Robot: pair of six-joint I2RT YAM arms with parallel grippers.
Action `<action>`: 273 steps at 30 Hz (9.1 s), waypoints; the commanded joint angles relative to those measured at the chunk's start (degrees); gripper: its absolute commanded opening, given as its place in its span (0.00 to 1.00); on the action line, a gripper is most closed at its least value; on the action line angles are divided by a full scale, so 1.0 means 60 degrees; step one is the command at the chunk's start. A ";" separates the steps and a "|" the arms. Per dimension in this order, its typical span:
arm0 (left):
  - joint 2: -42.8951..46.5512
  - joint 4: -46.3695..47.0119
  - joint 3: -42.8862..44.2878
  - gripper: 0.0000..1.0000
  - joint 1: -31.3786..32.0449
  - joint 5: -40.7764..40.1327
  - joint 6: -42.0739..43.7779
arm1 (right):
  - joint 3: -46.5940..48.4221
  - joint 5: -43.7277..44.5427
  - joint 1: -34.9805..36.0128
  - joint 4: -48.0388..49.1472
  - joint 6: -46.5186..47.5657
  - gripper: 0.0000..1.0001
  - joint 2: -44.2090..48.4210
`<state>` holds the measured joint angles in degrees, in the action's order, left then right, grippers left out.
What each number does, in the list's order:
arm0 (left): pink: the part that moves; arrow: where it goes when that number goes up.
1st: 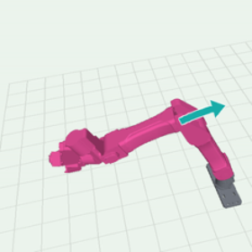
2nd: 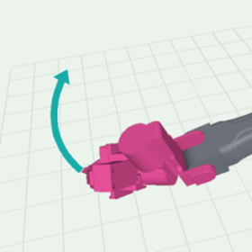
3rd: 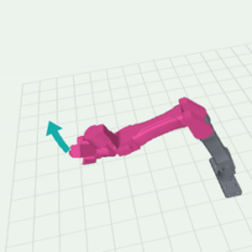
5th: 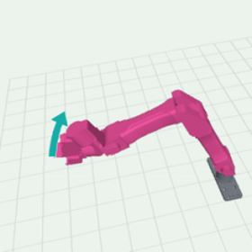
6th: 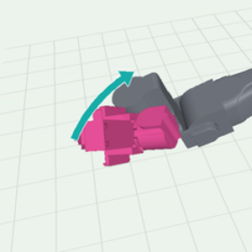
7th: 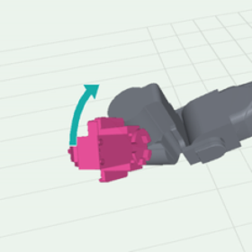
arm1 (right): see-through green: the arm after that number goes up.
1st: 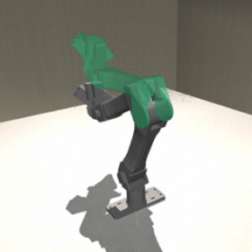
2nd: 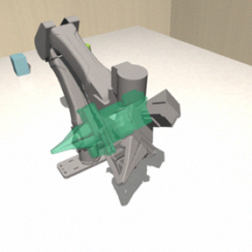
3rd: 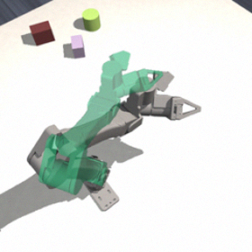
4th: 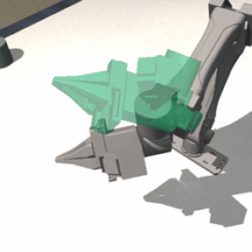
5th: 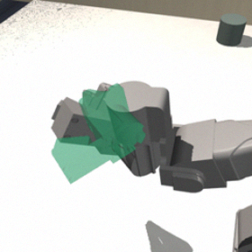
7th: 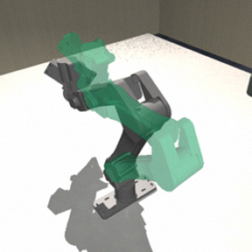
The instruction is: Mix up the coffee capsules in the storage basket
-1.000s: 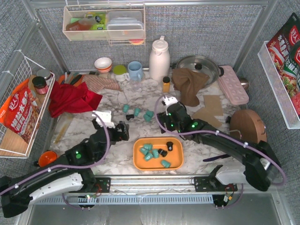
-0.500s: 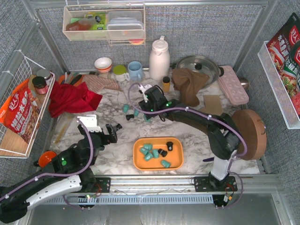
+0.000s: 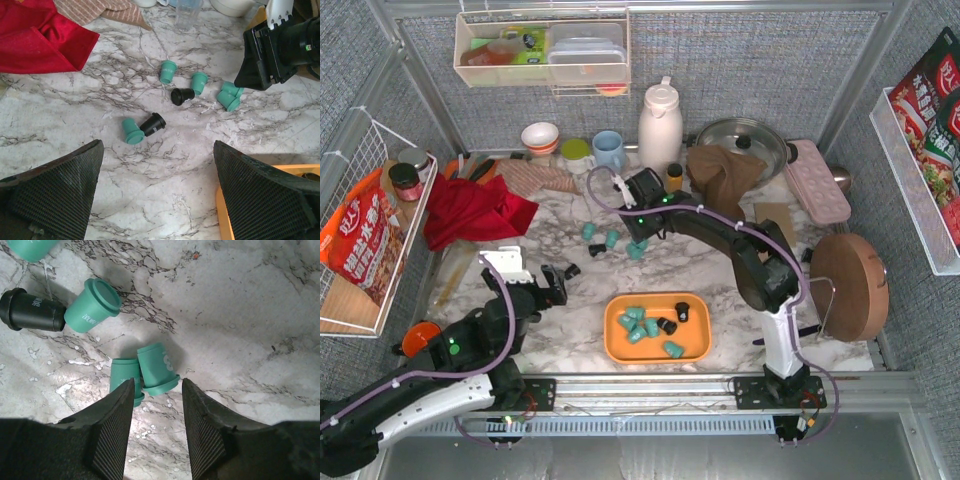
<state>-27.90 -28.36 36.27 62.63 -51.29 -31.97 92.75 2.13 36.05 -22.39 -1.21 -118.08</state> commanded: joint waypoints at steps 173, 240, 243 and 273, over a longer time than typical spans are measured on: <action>0.1000 -0.0105 -0.0159 0.99 0.0007 -0.0587 -0.0256 | -0.4054 -0.0155 0.1777 0.0247 -0.0499 0.30 0.5007; -0.4110 0.2568 -0.1529 0.94 -0.5577 0.4242 -0.1781 | -0.8509 0.3152 0.1354 0.2942 -0.1314 0.60 0.8813; -0.4759 0.2938 -0.1473 0.90 -0.6346 0.4888 -0.1656 | -0.8586 0.2999 0.1317 0.2948 -0.1321 0.60 0.9001; -0.9386 0.1544 0.1250 0.66 -0.7207 0.6475 -0.2664 | -0.8576 0.2644 0.1301 0.2658 -0.1497 0.60 0.9412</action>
<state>-82.41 -18.17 42.74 19.46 -14.44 -46.54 41.19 17.98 43.90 -7.07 -9.93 -61.69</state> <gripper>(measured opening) 0.684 0.606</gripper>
